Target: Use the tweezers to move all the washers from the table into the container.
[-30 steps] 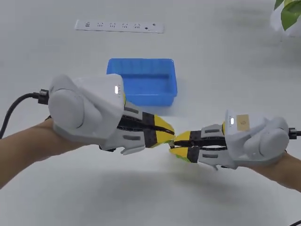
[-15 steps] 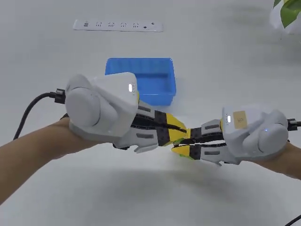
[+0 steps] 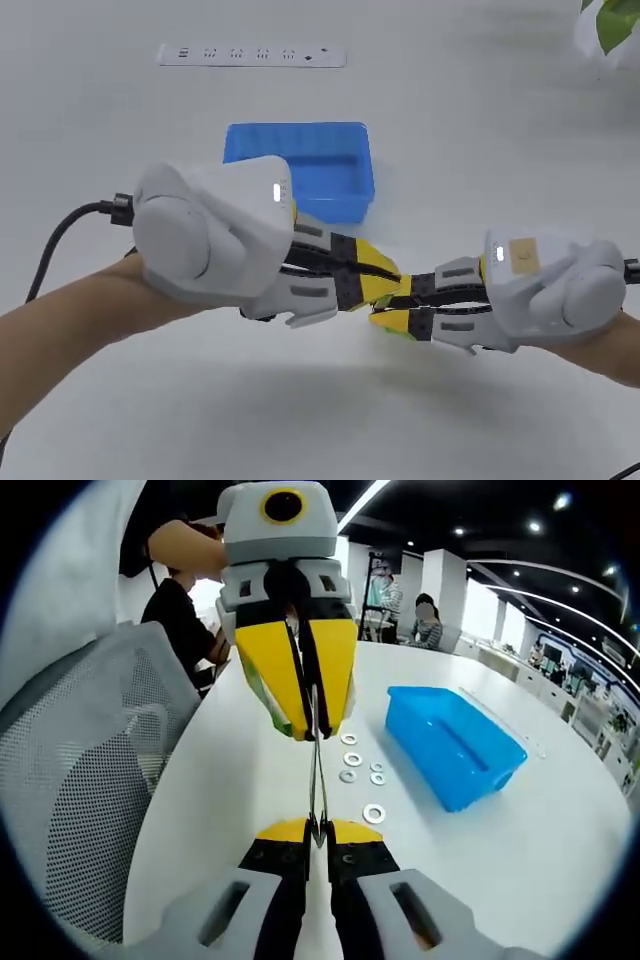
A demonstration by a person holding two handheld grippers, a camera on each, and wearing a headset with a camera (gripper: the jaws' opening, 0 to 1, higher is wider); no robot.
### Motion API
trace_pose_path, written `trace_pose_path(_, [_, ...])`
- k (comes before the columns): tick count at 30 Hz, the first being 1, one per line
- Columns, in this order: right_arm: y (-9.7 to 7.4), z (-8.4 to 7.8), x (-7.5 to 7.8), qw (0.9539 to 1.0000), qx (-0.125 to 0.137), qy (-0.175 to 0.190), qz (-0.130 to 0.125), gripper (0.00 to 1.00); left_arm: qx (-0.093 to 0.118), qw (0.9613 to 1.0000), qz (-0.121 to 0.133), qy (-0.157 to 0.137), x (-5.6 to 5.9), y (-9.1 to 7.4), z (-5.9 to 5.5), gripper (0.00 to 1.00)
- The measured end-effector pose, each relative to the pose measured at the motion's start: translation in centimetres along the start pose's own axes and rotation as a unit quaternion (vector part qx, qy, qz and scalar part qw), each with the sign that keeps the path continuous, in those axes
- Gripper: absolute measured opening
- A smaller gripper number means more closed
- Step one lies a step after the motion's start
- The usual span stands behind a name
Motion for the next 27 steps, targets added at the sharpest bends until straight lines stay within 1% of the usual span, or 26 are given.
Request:
trace_pose_path(1, [0.0, 0.0, 0.0, 1.0, 0.0, 0.0, 0.001, 0.06, -0.002, 1.0, -0.002, 0.005, 0.0, 0.0, 0.0, 0.06])
trace_pose_path(4, [0.0, 0.0, -0.1, 1.0, -0.001, 0.0, 0.004, 0.07, -0.001, 1.0, -0.008, 0.002, 0.1, 0.1, 0.0, 0.06])
trace_pose_path(10, [0.0, 0.1, -0.2, 1.0, -0.004, -0.002, 0.006, 0.07, -0.002, 0.9998, -0.013, 0.015, 0.3, 0.2, 0.0, 0.05])
trace_pose_path(14, [0.0, 0.1, -0.2, 1.0, -0.003, -0.001, 0.008, 0.07, 0.0, 0.9997, -0.018, 0.014, 0.3, 0.1, -0.1, 0.05])
trace_pose_path(16, [0.0, 0.1, -0.2, 1.0, -0.005, -0.002, 0.009, 0.07, 0.001, 0.9995, -0.019, 0.026, 0.3, 0.2, -0.1, 0.05])
trace_pose_path(17, [0.0, 0.1, -0.2, 0.9999, -0.006, -0.002, 0.009, 0.07, 0.0, 0.999, -0.017, 0.041, 0.3, 0.2, 0.0, 0.05])
trace_pose_path(19, [0.0, 0.1, -0.3, 0.9999, -0.007, -0.004, 0.01, 0.07, 0.0, 0.9991, -0.019, 0.037, 0.5, 0.3, 0.0, 0.04])
trace_pose_path(22, [0.0, 0.3, -0.3, 0.9999, -0.009, -0.009, 0.011, 0.07, 0.005, 0.9987, -0.021, 0.047, 0.7, 0.1, 0.0, 0.04])
trace_pose_path(24, [0.1, 0.6, -0.2, 0.9999, -0.006, -0.01, 0.007, 0.07, 0.01, 0.9981, -0.016, 0.058, 0.6, -0.3, 0.1, 0.04])
trace_pose_path(27, [0.2, 1.2, -0.2, 0.9999, -0.001, -0.008, 0.007, 0.08, 0.02, 0.9984, -0.012, 0.052, 0.5, -1.0, 0.2, 0.04])
Point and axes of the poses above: the centre of the closed fingertips' face, and the gripper's own axes: y roughly forward along the fingers, x roughly to its right, z roughly out of its top, the point moved 3 cm from there along -y, roughly backward along the fingers, and after that the axes turned 3 degrees about -z, right-handed, at the moved point
